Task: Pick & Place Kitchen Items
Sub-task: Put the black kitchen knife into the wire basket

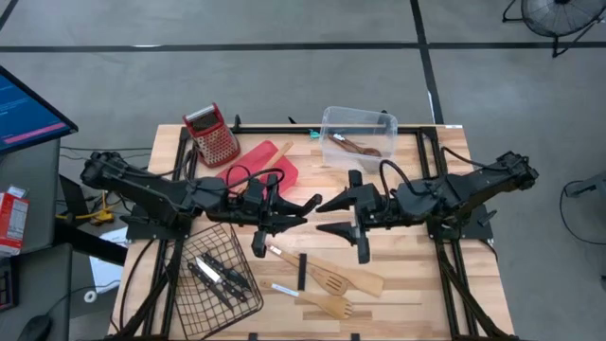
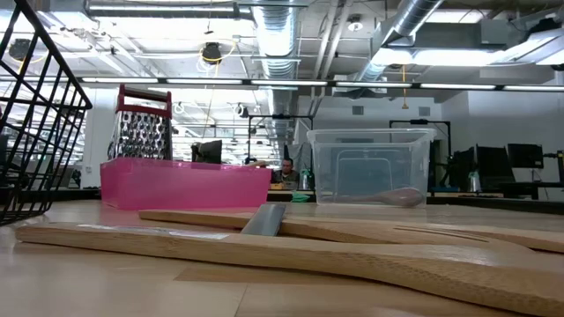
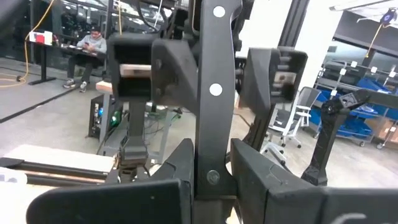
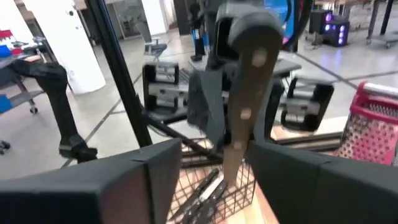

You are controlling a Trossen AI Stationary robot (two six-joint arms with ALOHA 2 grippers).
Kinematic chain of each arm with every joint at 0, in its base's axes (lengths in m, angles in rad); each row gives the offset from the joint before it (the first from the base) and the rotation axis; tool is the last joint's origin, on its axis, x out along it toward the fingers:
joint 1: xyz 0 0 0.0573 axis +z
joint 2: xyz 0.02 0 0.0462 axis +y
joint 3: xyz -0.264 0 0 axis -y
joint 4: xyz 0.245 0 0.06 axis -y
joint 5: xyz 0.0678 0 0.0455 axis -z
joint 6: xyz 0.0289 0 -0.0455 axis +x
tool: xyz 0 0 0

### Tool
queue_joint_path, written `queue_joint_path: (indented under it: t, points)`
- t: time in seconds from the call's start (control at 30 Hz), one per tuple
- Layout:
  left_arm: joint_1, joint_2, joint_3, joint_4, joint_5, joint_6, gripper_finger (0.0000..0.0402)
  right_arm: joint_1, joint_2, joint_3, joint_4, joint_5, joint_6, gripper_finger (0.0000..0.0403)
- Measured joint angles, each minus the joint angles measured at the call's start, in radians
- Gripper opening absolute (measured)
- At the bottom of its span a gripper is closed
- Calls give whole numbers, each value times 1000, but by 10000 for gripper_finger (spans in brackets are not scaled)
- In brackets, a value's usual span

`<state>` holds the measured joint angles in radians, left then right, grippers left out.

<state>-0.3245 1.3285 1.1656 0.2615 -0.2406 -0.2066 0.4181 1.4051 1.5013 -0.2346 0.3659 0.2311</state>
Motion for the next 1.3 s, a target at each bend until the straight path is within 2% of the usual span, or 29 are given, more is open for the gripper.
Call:
queue_joint_path:
  t: [0.17, 0.47, 0.63, 0.77, 0.87, 1.3]
  points:
    - [0, 0, 0, -17, -27, 0, 49, 28, -43, 0, -91, 10, 45, 229]
    - [0, 0, 0, -71, -102, -13, 49, 90, -88, -1, -280, 87, 124, 202]
    - [0, 0, 0, -109, -185, -67, 49, 112, -76, -1, -505, 89, 299, 181]
    - [-12, 1, 0, -156, -303, -113, 49, 132, -38, -1, -694, 132, 480, 169]
    - [-25, 2, 0, -198, -352, -141, 49, 147, -2, -1, -791, 159, 581, 162]
    - [-163, -35, -1, -482, -497, -423, 49, 212, 129, -2, -859, 158, 753, 134]
